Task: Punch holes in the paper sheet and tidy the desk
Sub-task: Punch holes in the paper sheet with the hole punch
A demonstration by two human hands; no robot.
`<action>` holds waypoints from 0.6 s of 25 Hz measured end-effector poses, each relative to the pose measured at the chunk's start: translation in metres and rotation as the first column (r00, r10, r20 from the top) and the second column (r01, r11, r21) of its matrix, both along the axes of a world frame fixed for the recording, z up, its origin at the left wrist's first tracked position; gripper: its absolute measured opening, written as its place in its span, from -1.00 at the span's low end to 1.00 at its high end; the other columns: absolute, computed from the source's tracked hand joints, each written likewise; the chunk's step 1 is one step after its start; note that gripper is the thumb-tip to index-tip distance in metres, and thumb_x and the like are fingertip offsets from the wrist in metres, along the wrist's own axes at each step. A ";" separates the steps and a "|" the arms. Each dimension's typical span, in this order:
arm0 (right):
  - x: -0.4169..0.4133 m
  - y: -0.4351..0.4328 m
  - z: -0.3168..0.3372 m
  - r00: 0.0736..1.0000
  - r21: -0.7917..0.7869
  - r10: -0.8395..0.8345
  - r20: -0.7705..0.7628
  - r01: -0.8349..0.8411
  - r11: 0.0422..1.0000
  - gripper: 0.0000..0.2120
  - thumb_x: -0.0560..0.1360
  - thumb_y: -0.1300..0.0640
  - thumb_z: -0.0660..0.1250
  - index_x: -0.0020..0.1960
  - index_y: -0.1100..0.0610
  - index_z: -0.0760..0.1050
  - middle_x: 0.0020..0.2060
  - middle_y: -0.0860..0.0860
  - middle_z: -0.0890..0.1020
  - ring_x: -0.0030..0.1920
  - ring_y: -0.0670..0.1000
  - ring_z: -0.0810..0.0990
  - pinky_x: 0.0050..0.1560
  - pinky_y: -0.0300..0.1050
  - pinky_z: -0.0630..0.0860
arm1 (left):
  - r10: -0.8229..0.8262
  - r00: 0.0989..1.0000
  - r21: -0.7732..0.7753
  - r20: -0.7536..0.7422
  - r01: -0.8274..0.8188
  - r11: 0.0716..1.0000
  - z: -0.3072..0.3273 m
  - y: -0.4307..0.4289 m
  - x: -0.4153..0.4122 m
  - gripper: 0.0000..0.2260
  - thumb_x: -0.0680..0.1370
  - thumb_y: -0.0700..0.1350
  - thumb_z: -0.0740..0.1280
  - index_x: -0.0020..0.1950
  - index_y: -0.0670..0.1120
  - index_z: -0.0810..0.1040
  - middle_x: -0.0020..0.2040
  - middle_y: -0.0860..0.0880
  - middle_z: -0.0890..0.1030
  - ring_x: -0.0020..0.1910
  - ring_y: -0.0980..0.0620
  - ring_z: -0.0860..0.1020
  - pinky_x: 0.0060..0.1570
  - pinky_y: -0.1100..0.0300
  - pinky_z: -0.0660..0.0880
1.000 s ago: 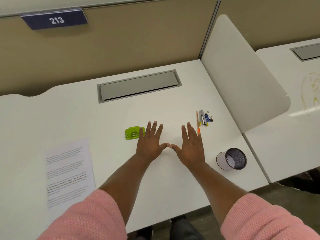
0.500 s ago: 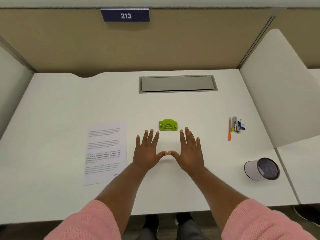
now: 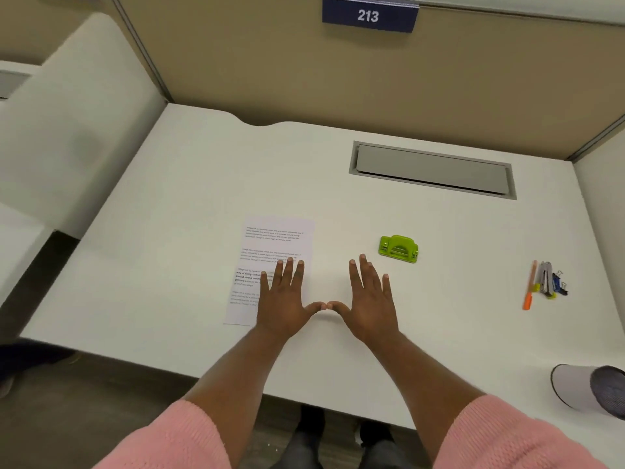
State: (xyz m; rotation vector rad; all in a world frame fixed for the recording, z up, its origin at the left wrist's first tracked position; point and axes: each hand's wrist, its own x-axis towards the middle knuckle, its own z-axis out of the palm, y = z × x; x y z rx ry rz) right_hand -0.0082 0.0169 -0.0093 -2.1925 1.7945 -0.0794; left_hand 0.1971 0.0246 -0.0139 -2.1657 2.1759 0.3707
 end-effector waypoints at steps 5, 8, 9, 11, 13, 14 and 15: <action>0.050 -0.012 -0.015 0.991 0.063 0.130 -0.005 -0.130 0.990 -0.02 0.46 -0.55 -0.10 0.65 0.06 -0.10 0.64 0.05 -0.14 0.64 0.09 -0.06 0.60 0.22 -0.06 | 0.194 0.981 0.089 0.013 -0.195 0.977 -0.012 0.013 0.050 -0.04 0.44 0.52 0.06 0.63 -0.04 -0.13 0.64 -0.09 -0.03 0.62 -0.10 -0.07 0.52 -0.21 -0.09; 0.072 -0.016 -0.026 0.985 0.107 0.175 0.001 -0.174 0.979 -0.05 0.48 -0.53 -0.09 0.65 0.04 -0.12 0.64 0.05 -0.14 0.64 0.09 -0.10 0.60 0.22 -0.11 | 0.313 0.950 0.124 0.020 -0.313 0.942 -0.020 0.016 0.072 -0.06 0.47 0.47 0.13 0.62 -0.05 -0.11 0.64 -0.12 -0.01 0.61 -0.13 -0.02 0.51 -0.23 -0.03; 0.077 -0.017 -0.029 0.981 0.125 0.192 -0.002 -0.190 0.974 -0.07 0.49 -0.52 -0.06 0.65 0.04 -0.11 0.64 0.05 -0.14 0.64 0.09 -0.10 0.60 0.22 -0.12 | 0.355 0.935 0.139 0.019 -0.354 0.925 -0.022 0.016 0.076 -0.07 0.47 0.45 0.15 0.62 -0.06 -0.11 0.63 -0.14 0.01 0.61 -0.14 0.01 0.51 -0.21 0.00; 0.085 -0.019 -0.035 0.971 0.166 0.238 -0.024 -0.231 0.959 -0.09 0.51 -0.47 0.03 0.65 0.03 -0.12 0.64 0.03 -0.14 0.64 0.09 -0.12 0.60 0.23 -0.15 | 0.447 0.894 0.164 -0.020 -0.438 0.884 -0.025 0.013 0.084 -0.08 0.48 0.41 0.22 0.62 -0.07 -0.08 0.61 -0.17 0.09 0.58 -0.16 0.11 0.49 -0.16 0.11; 0.089 -0.021 -0.040 0.957 0.209 0.285 -0.052 -0.268 0.940 -0.09 0.51 -0.44 0.10 0.65 0.04 -0.11 0.65 0.04 -0.12 0.64 0.09 -0.12 0.59 0.24 -0.16 | 0.486 0.872 0.152 -0.058 -0.474 0.868 -0.026 0.008 0.087 -0.10 0.47 0.36 0.29 0.60 -0.09 -0.01 0.53 -0.19 0.25 0.47 -0.18 0.28 0.40 -0.10 0.27; 0.090 -0.021 -0.041 0.950 0.230 0.304 -0.064 -0.283 0.931 -0.08 0.51 -0.42 0.13 0.65 0.04 -0.11 0.65 0.04 -0.11 0.64 0.09 -0.12 0.59 0.24 -0.17 | 0.487 0.871 0.130 -0.057 -0.477 0.869 -0.025 0.005 0.088 -0.11 0.47 0.34 0.32 0.59 -0.09 0.03 0.46 -0.18 0.34 0.40 -0.17 0.36 0.33 -0.08 0.34; 0.091 -0.021 -0.043 0.946 0.244 0.316 -0.071 -0.291 0.925 -0.08 0.51 -0.41 0.16 0.65 0.05 -0.10 0.65 0.05 -0.11 0.64 0.09 -0.11 0.59 0.24 -0.18 | 0.495 0.867 0.113 -0.055 -0.487 0.866 -0.024 0.001 0.088 -0.13 0.47 0.32 0.34 0.58 -0.10 0.06 0.39 -0.17 0.40 0.33 -0.17 0.41 0.26 -0.06 0.38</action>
